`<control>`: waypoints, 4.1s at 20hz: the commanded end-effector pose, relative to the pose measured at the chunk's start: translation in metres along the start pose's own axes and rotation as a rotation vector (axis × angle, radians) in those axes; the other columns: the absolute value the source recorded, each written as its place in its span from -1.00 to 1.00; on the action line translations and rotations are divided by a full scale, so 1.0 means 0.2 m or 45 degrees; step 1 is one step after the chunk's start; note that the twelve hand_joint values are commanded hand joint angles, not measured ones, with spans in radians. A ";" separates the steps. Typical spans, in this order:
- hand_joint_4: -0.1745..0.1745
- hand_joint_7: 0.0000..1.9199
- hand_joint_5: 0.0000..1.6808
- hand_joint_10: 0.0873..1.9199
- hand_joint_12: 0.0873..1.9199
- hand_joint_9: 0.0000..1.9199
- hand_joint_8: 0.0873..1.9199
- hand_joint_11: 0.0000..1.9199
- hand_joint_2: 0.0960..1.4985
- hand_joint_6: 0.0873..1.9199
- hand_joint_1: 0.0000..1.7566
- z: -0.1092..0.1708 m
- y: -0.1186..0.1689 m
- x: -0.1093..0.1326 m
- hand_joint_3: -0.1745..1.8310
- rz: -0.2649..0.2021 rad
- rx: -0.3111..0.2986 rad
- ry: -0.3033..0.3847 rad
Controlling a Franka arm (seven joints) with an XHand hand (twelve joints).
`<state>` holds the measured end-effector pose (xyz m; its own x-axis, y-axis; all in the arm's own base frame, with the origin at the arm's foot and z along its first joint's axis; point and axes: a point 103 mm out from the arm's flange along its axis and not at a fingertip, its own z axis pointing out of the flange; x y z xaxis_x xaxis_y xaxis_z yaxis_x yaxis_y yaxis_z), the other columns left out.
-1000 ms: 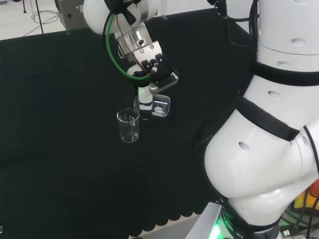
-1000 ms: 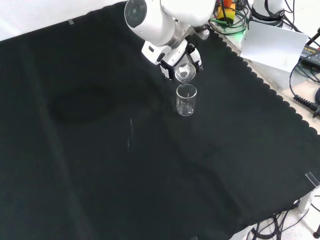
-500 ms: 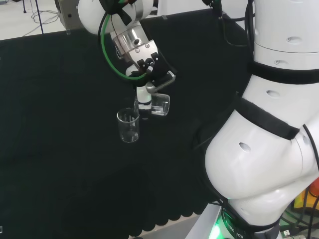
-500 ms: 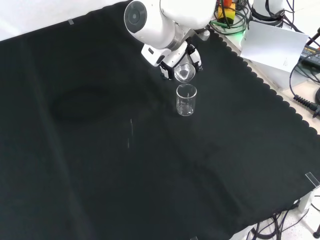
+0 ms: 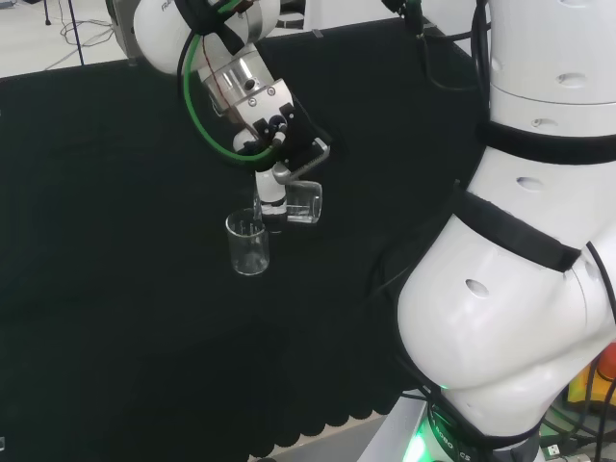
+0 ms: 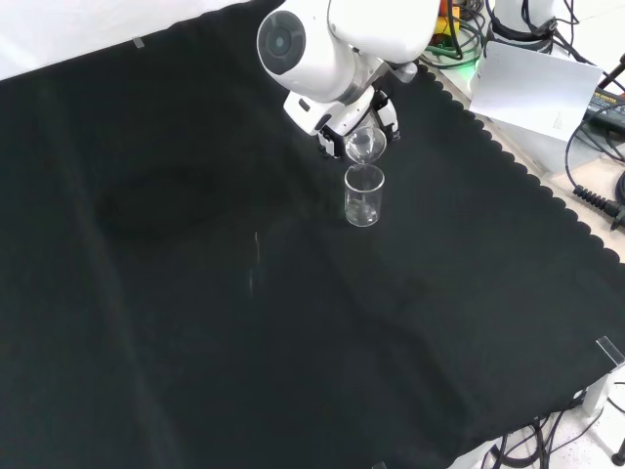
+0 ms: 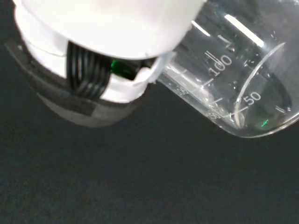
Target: Pour the water from the handheld beaker into the one on the table.
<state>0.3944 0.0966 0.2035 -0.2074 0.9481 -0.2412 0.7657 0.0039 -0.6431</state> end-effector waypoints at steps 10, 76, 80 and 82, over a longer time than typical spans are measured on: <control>-1.00 0.40 0.63 -1.00 -0.43 0.68 -0.57 0.41 -0.16 -0.68 0.63 -0.02 0.00 0.06 -0.34 0.021 -0.004 -0.084; -1.00 0.39 0.62 -1.00 -0.43 0.66 -0.55 0.41 -0.13 -0.67 0.63 -0.12 -0.05 0.18 -0.37 0.136 0.142 -0.319; -1.00 0.39 0.62 -1.00 -0.43 0.66 -0.55 0.41 -0.13 -0.67 0.63 -0.12 -0.05 0.18 -0.37 0.136 0.144 -0.317; -1.00 0.39 0.62 -1.00 -0.43 0.66 -0.55 0.41 -0.13 -0.67 0.63 -0.12 -0.05 0.18 -0.38 0.135 0.145 -0.315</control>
<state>0.3935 0.1390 0.2191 -0.2830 0.8338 -0.4740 0.7219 -0.1402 -0.6776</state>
